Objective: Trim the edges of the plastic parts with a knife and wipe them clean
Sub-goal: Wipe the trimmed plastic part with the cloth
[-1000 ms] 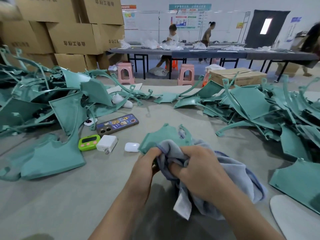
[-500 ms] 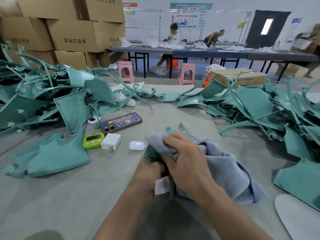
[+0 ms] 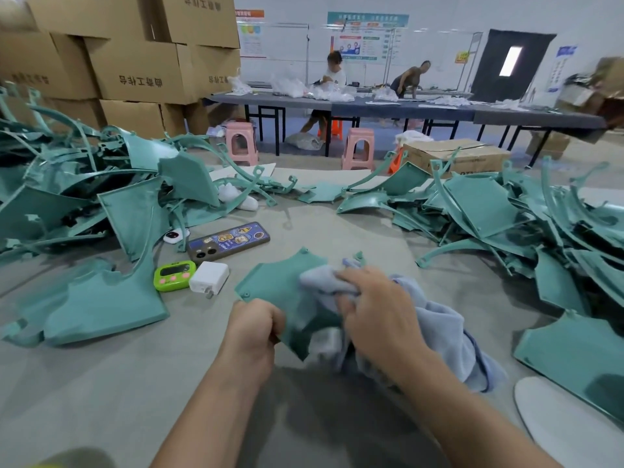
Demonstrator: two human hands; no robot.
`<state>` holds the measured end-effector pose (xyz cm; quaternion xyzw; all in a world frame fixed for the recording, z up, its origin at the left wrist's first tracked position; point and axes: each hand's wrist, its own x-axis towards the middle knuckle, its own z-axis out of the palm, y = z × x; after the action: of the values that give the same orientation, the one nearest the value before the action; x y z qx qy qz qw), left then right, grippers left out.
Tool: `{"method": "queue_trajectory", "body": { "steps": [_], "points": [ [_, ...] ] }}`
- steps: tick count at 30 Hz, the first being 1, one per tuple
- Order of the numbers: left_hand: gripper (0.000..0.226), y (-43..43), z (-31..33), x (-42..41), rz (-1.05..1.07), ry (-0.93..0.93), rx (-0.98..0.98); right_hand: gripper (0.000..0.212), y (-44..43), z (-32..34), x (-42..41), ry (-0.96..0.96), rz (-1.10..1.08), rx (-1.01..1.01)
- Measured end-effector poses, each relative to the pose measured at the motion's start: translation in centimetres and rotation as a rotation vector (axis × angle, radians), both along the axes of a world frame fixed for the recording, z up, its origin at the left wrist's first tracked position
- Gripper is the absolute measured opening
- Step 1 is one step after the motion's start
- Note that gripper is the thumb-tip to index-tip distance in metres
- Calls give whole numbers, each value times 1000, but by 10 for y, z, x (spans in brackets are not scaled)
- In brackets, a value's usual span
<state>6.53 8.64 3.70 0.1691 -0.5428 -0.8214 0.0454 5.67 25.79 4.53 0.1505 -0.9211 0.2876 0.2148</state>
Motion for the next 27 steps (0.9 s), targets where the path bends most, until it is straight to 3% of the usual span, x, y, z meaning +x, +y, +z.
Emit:
{"method": "queue_trajectory", "body": {
  "steps": [4,7,10,12,14,18,21,22,24,27],
  "points": [
    [48,-6,-2,-2,92,-31,29,16,10,6,-47,-276,-156,-140],
    [61,-17,-4,-3,103,-92,100,14,25,9,-77,-354,-274,-48],
    [50,-25,-7,-6,146,-117,115,12,39,8,-93,-334,-310,35],
    [33,-24,-5,-7,167,-124,111,10,46,8,-98,-250,-335,118],
    [30,-23,-5,-6,185,-125,116,11,52,13,-95,-133,-355,152],
    [34,-25,-7,-10,245,-161,110,10,43,21,-51,51,-54,18],
    [48,-24,-11,-6,156,-162,154,16,33,13,-20,32,196,107],
    [56,-22,-11,-6,132,-159,197,15,36,10,-22,5,165,138],
    [66,-21,-8,-3,105,-118,309,10,52,11,-33,-85,-124,147],
    [75,-26,-2,-1,123,6,450,11,78,23,-40,-279,-490,-43]
  ]
}}
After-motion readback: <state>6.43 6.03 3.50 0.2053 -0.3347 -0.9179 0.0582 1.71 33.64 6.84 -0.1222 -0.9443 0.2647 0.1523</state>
